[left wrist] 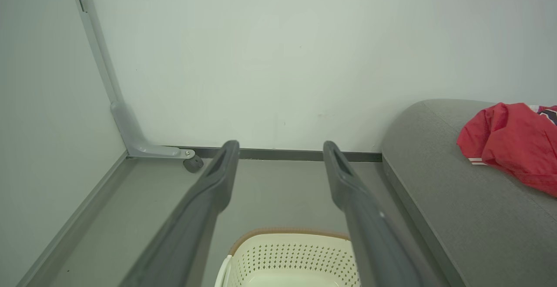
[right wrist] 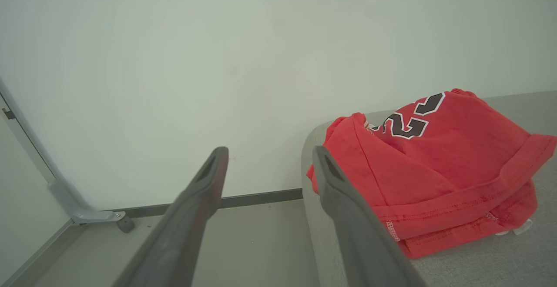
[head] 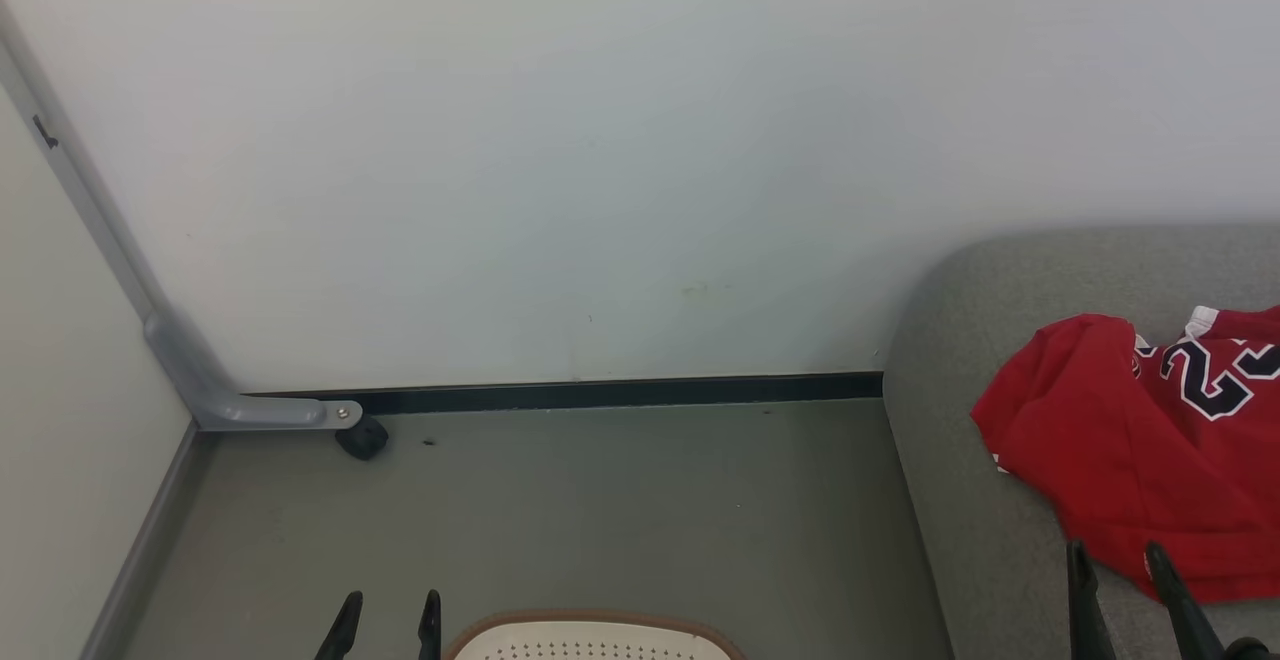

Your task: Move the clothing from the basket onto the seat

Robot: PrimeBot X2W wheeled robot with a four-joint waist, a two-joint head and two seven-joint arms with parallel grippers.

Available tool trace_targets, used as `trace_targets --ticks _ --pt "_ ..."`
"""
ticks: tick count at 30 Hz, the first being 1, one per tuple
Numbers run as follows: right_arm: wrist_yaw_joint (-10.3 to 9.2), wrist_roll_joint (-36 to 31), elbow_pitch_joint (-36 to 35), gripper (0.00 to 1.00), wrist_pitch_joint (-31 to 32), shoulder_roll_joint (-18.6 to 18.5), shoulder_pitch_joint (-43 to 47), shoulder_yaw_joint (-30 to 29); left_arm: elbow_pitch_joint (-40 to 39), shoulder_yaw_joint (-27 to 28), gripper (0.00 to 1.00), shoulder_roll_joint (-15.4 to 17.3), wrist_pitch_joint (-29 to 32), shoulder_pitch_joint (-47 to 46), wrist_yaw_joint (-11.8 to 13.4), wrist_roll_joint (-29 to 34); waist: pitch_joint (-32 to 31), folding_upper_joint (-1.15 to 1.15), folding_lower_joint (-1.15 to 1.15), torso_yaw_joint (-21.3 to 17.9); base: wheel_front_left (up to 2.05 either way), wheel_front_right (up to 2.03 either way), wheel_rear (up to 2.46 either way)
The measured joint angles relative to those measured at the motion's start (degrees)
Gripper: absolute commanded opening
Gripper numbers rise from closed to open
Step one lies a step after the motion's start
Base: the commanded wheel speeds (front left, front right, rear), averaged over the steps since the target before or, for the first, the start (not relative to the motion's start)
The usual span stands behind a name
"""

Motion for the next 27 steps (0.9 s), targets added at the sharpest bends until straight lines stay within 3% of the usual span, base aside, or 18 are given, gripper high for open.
trace_targets --ticks 20,21,27 --pt "-0.54 0.01 -2.01 1.0 1.54 -0.04 0.99 -0.05 1.02 0.67 1.0 -1.11 0.0 0.0 0.0 0.42 0.43 0.0 0.0 0.16 0.0 0.0 0.0" --pt "-0.53 0.01 -1.98 0.0 1.58 0.0 1.0 -0.01 1.13 0.65 0.0 -1.13 0.01 0.01 -0.01 0.41 0.46 0.0 0.0 0.19 0.0 0.0 0.0" --pt "-0.53 0.04 2.21 0.0 1.59 1.83 2.11 0.87 4.97 0.02 0.0 -1.53 0.07 1.42 -0.02 0.14 0.47 0.0 0.0 0.19 0.0 0.0 0.0"
